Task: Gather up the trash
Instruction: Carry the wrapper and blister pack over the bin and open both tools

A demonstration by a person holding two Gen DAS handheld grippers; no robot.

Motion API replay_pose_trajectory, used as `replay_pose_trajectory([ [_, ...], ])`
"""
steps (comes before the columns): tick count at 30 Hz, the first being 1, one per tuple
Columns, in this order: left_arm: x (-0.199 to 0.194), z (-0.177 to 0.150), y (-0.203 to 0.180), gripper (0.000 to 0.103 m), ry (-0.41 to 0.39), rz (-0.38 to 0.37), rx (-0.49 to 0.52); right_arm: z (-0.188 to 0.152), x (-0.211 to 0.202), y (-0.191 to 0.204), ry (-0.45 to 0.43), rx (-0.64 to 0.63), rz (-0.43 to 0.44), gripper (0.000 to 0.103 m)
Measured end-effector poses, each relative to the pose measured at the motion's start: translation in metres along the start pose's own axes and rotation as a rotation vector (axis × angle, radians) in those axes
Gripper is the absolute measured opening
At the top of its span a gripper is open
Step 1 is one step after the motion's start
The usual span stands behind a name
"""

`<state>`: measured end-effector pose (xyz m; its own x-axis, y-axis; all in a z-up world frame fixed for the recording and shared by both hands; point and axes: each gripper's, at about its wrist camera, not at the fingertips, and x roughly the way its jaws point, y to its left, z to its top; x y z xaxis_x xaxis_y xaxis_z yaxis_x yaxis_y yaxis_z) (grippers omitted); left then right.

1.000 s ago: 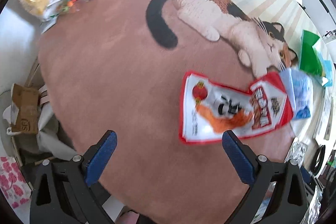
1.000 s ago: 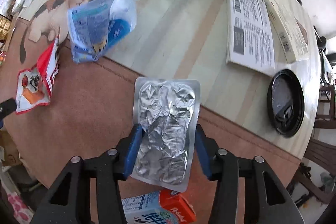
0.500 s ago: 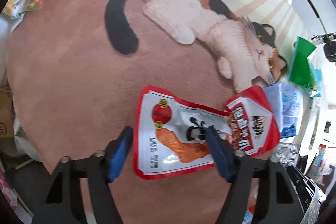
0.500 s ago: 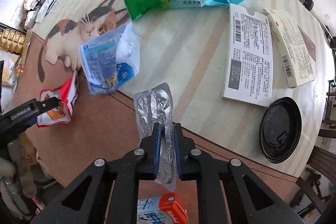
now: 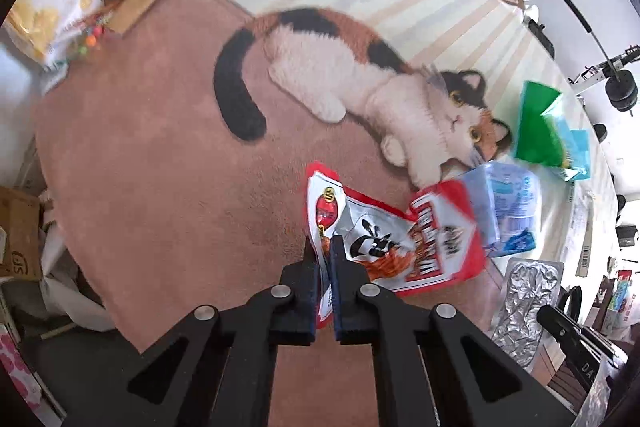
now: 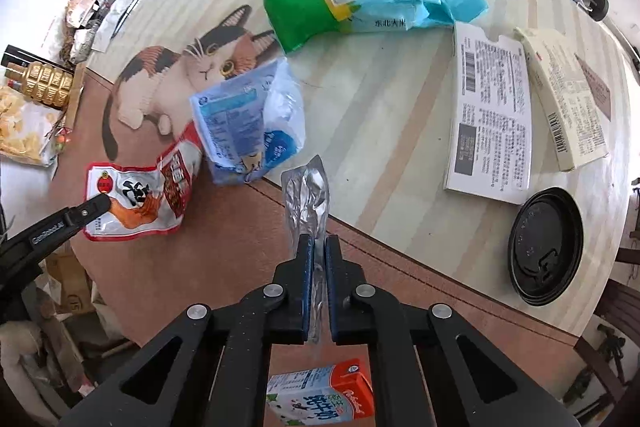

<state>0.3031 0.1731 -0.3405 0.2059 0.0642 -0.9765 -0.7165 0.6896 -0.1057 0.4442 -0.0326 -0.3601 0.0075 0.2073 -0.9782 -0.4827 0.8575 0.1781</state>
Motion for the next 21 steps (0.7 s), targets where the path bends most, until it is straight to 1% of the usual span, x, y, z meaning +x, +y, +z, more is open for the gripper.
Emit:
replay_pose_trajectory([
  [6, -0.043, -0.01, 0.01, 0.0, -0.082, 0.026, 0.044, -0.003, -0.022, 0.002, -0.035, -0.008, 0.024, 0.007],
  [9, -0.063, -0.011, 0.012, 0.0, -0.122, 0.043, 0.053, -0.005, -0.036, 0.006, -0.061, -0.017, 0.038, 0.007],
  [11, -0.07, -0.009, 0.023, 0.0, -0.145, 0.052, 0.051, -0.007, -0.045, 0.01, -0.076, -0.026, 0.046, 0.007],
  [16, -0.094, -0.024, 0.043, 0.0, -0.185, 0.069, 0.041, -0.017, -0.064, 0.026, -0.11, -0.062, 0.059, 0.007],
  [21, -0.121, -0.049, 0.07, 0.0, -0.221, 0.086, 0.018, -0.042, -0.084, 0.056, -0.126, -0.118, 0.087, 0.007],
])
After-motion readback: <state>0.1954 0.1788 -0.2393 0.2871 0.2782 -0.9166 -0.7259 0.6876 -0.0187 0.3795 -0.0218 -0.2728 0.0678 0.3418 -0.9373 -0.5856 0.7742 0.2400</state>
